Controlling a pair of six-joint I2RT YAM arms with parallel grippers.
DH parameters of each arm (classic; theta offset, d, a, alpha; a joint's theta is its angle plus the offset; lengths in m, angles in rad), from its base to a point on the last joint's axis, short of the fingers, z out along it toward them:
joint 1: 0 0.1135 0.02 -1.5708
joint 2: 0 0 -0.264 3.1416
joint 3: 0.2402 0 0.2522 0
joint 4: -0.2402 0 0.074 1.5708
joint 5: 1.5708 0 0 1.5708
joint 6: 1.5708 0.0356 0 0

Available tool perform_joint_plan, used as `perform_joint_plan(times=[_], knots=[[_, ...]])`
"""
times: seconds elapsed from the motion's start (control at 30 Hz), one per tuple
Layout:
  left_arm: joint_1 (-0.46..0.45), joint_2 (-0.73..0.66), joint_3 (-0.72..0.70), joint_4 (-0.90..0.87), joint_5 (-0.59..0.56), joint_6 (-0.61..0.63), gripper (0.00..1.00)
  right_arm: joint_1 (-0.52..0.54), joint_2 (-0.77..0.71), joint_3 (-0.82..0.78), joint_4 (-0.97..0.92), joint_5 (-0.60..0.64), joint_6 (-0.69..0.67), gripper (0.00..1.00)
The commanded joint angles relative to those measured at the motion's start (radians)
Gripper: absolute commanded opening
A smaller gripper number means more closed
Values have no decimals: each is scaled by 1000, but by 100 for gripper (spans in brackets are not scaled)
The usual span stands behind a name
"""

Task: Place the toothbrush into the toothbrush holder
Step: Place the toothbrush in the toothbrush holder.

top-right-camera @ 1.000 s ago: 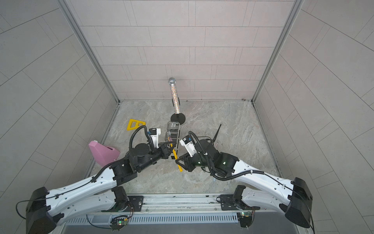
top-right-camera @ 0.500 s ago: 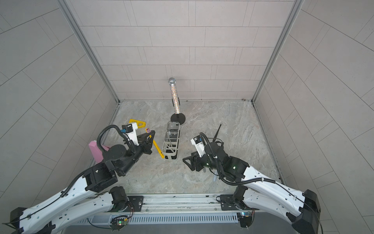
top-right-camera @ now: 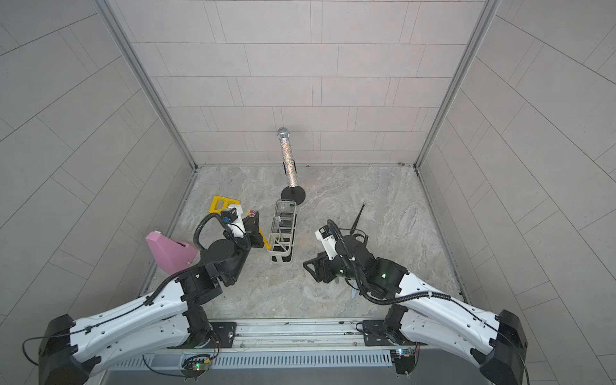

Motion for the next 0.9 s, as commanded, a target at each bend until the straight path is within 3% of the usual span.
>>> perform_joint_plan(times=[0.0, 0.3, 0.87], knots=[[9, 17, -29, 114, -30, 28, 0, -4, -13, -15, -9, 22, -11, 70], [80, 108, -87, 260, 36, 0, 0, -4, -22, -23, -24, 22, -6, 69], [82, 355, -207, 661, 33, 35, 0, -3, -18, -32, -54, 51, -20, 69]])
